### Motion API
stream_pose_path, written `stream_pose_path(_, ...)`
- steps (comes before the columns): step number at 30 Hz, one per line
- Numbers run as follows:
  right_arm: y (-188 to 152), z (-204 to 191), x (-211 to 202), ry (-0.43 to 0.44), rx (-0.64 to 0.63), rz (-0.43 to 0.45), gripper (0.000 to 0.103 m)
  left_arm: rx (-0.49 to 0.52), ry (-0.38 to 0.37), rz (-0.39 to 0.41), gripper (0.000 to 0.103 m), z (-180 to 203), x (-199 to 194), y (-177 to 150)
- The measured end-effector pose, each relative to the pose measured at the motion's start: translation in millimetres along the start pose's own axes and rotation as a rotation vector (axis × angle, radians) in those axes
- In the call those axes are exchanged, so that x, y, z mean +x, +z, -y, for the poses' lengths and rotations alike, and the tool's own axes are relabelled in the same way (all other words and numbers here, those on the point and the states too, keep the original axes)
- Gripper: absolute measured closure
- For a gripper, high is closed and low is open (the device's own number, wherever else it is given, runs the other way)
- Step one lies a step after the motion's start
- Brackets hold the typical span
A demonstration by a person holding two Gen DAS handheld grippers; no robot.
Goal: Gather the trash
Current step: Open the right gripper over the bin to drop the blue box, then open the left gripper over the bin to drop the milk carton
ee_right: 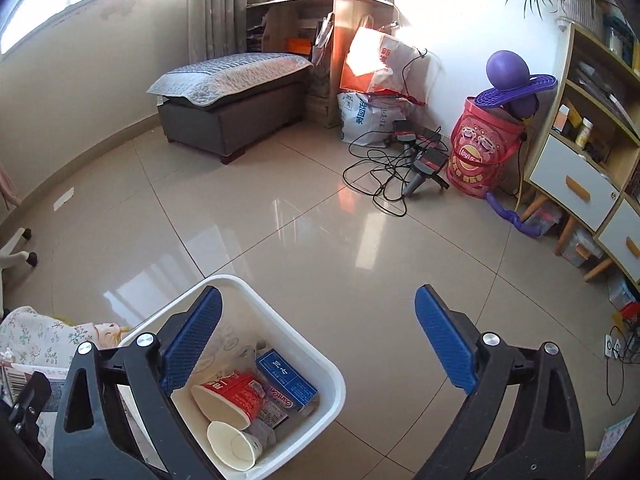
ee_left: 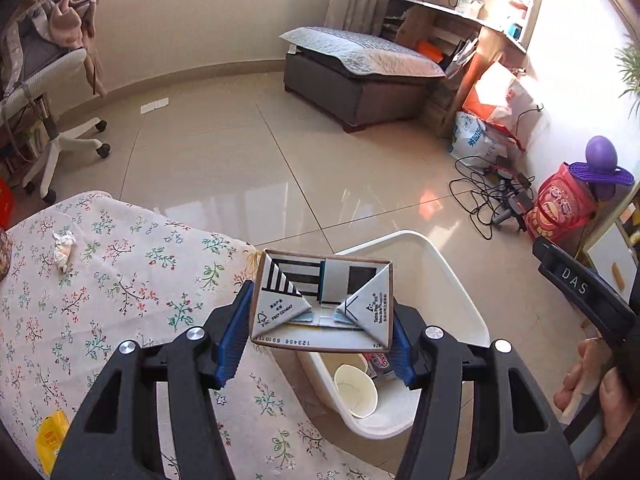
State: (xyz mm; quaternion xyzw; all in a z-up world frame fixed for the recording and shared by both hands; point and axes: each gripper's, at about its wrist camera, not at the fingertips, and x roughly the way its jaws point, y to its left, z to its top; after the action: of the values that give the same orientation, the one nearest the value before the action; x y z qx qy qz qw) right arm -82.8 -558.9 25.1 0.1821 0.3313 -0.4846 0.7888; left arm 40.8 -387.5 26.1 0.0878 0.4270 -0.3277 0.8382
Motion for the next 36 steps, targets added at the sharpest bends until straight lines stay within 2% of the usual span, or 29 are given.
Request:
stream_pose_path(9,8,37,6,-0.031,0.091,0.004,0.009,0.001,-0.098,-0.070,0.044,41,32,7)
stream_pose_path(13,9,47,8,-0.042,0.113,0.008,0.008,0.013,-0.100,-0.085,0.031,51,38,5)
stream_pose_path(15,9,47,9,-0.038,0.106,0.008,0.008,0.023,-0.090,-0.081,0.029,52,37,4)
stream_pose_path(19,8,38,4,-0.031,0.075,0.024,0.008,0.027,-0.046,-0.076,0.026,46,35,2)
stream_pose_path(27,1,9,-9,-0.007,-0.010,0.050,0.007,0.018,0.101,-0.022,0.018,19,18,-4)
stream_pose_path(36,-13,-43,-23,0.066,-0.128,0.045,0.007,-0.036,0.209,-0.051,0.018,-37,6,-24)
